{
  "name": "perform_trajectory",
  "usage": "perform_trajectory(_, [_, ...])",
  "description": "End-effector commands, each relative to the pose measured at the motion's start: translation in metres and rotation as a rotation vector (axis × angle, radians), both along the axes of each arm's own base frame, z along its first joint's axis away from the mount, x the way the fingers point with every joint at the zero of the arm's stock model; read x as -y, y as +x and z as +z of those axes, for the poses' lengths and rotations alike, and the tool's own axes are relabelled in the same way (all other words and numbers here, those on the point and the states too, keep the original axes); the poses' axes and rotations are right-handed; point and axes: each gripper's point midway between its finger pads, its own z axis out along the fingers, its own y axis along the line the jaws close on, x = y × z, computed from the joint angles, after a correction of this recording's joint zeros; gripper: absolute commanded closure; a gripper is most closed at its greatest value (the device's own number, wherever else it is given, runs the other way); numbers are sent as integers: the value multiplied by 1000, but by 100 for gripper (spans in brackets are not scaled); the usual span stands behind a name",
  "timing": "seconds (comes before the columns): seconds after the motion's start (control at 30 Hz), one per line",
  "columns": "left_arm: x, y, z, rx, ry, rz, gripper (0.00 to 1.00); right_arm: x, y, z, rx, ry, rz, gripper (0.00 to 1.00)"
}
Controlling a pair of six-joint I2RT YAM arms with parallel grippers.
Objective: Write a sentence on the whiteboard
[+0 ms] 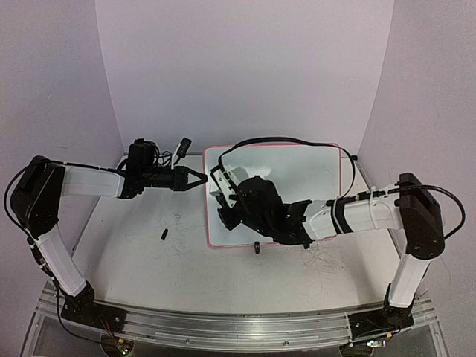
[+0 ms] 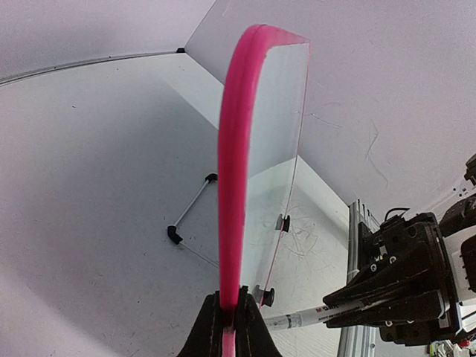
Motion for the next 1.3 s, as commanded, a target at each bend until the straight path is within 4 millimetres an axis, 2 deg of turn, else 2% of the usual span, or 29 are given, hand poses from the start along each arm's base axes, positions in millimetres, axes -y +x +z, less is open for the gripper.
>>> perform_trajectory(0.0, [6, -14, 22, 46, -41, -54, 100, 0, -1, -8, -20, -2, -4, 100])
perform_trajectory(0.47, [6, -15, 22, 43, -41, -55, 100, -4, -3, -10, -25, -7, 3, 100])
perform_trajectory(0.77, [6, -16, 22, 41, -41, -55, 100, -4, -5, -18, -38, -19, 3, 100])
perform_trajectory(0.9, [6, -15, 22, 43, -41, -55, 100, -7, -4, -6, -23, 2, 11, 100])
perform_trajectory(1.0, [6, -15, 21, 41, -40, -54, 100, -8, -5, 16, -8, 42, 20, 100])
perform_trajectory(1.13, [5, -15, 21, 42, -39, -51, 100, 4, -10, 40, 16, 79, 11, 100])
perform_trajectory(1.27, [5, -14, 22, 47, -39, -49, 100, 8, -7, 36, 25, 60, -1, 100])
